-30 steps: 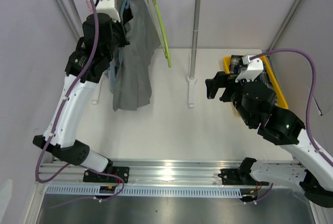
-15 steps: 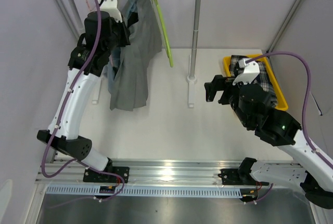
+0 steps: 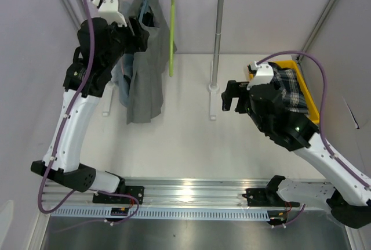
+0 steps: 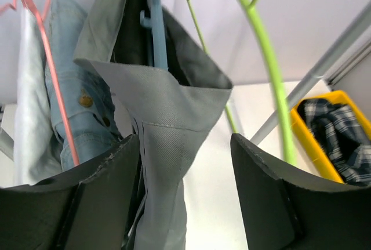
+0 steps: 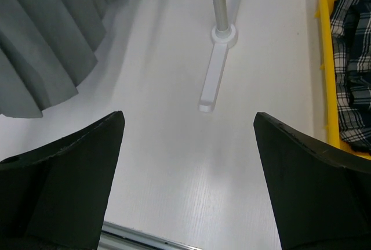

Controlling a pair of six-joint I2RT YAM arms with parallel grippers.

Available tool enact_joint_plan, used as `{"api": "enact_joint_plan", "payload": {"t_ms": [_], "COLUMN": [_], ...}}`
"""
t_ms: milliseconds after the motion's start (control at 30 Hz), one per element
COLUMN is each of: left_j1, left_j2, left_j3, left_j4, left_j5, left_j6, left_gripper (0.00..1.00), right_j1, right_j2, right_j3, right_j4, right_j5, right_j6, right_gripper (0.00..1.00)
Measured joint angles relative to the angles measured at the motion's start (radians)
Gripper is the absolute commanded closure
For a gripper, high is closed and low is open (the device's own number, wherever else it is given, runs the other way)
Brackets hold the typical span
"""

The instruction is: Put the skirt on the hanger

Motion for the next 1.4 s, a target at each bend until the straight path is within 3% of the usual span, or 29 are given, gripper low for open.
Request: {"api": "enact_joint_plan", "payload": {"t_ms": [167, 333, 367, 433, 633, 900, 1167, 1267, 1333, 1367, 1400], "left_j1": [0.0, 0.0, 0.0, 0.0, 0.0, -0.015, -0.069, -0.076, -0.077, -0.077, -0.077], "left_j2": [-0.076, -0.199, -0.231, -0.296, -0.51, -0.694, -0.745, -0.75, -0.753, -0.754, -0.754], "left_j3": [-0.005, -0.077, -0.105, -0.158, -0.421, -0.799, -0.949, -0.96, -0.966, -0.969, -0.975], "left_j4": [0.021, 0.066, 0.081, 0.093, 0.156, 0.179, 0.18, 0.179, 0.179, 0.179, 0.179], "left_j5": [0.015, 0.05, 0.062, 0.088, 0.198, 0.362, 0.469, 0.484, 0.488, 0.49, 0.492], "left_j6": [-0.003, -0.035, -0.045, -0.065, -0.14, -0.231, -0.278, -0.278, -0.276, -0.276, -0.275], "left_gripper": [0.28, 0.27, 0.27, 0.17, 0.17, 0.18, 0.21, 0.21, 0.21, 0.21, 0.21], "right_j1": [-0.123, -0.399, -0.465, -0.594, -0.87, -0.988, -0.988, -0.988, -0.988, -0.988, -0.988], "right_j2": [0.125, 0.221, 0.241, 0.283, 0.433, 0.628, 0.889, 0.955, 0.982, 0.992, 0.995], "right_j3": [0.01, 0.019, 0.021, 0.022, 0.024, 0.028, 0.133, 0.139, 0.149, 0.151, 0.155], "right_j4": [-0.029, -0.034, -0.032, -0.028, -0.002, 0.023, 0.077, 0.094, 0.095, 0.095, 0.094], "right_j5": [-0.115, -0.292, -0.32, -0.375, -0.449, -0.378, -0.328, -0.314, -0.303, -0.302, -0.297], "right_j6": [0.023, 0.049, 0.055, 0.069, 0.09, 0.089, 0.092, 0.092, 0.095, 0.085, 0.088], "right_gripper": [0.01, 0.01, 0.02, 0.02, 0.04, 0.07, 0.12, 0.25, 0.54, 0.54, 0.74]}}
